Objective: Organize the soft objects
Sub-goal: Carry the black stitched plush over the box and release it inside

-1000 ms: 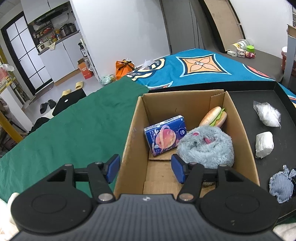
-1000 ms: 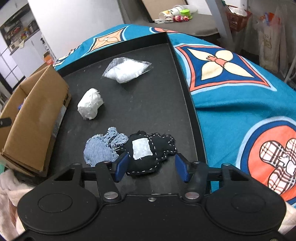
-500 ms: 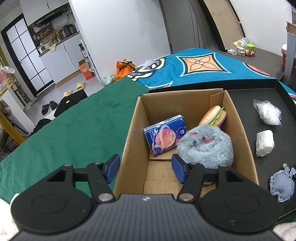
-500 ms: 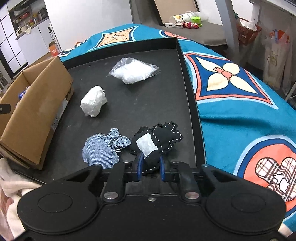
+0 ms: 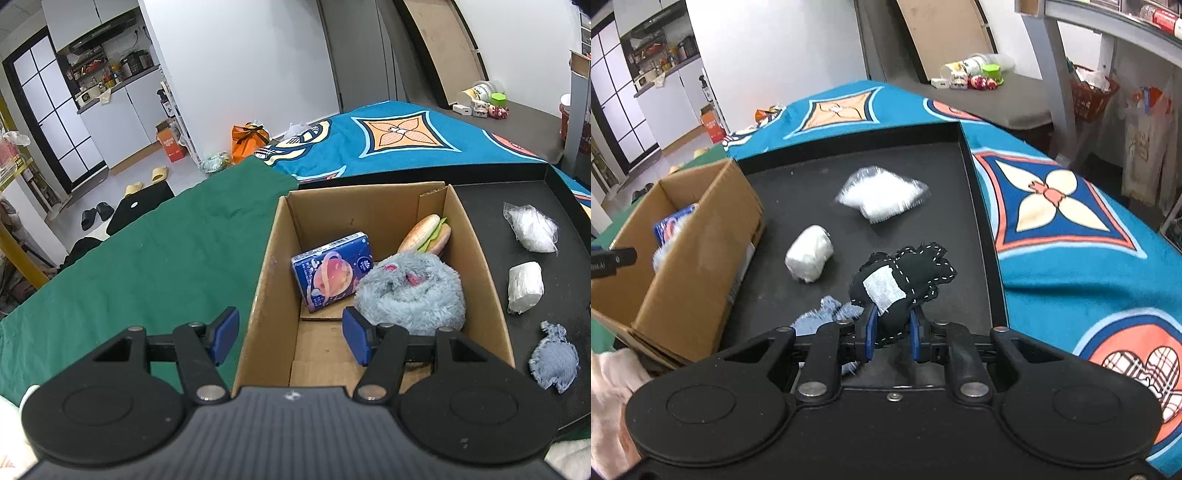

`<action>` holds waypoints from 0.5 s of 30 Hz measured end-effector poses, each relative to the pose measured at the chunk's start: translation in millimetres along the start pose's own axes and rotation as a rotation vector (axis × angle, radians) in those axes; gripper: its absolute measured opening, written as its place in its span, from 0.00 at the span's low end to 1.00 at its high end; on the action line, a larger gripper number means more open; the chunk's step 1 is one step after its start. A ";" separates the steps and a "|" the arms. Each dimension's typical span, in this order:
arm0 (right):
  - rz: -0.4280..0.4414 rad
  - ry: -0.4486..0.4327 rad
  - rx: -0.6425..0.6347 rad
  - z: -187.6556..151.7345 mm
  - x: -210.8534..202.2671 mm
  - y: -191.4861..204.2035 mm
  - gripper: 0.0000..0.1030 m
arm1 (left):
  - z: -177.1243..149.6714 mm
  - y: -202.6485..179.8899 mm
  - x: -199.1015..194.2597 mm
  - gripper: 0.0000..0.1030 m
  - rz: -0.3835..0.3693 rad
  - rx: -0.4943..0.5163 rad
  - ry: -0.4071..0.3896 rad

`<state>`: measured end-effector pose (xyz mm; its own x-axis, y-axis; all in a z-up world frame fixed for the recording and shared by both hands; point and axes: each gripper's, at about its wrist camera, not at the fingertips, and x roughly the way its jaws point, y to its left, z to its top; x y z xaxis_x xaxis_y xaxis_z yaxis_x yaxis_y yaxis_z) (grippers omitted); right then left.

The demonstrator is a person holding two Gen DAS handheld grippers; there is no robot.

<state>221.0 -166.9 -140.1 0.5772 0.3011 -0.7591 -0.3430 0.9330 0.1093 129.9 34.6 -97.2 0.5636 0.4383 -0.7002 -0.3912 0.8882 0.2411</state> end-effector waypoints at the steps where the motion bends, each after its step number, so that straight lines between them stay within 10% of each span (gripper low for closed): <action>1: 0.002 -0.005 0.001 1.8 -0.9 0.9 0.18 | -0.2 1.0 -0.1 0.59 -0.001 -0.002 0.000; 15: 0.080 -0.082 -0.009 31.7 -13.1 29.3 0.18 | -3.0 16.1 -2.9 0.58 -0.042 -0.055 -0.003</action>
<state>226.9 -137.2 -106.6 0.6058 0.3903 -0.6933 -0.3973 0.9034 0.1614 119.7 47.3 -93.3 0.5823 0.4015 -0.7069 -0.4063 0.8969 0.1747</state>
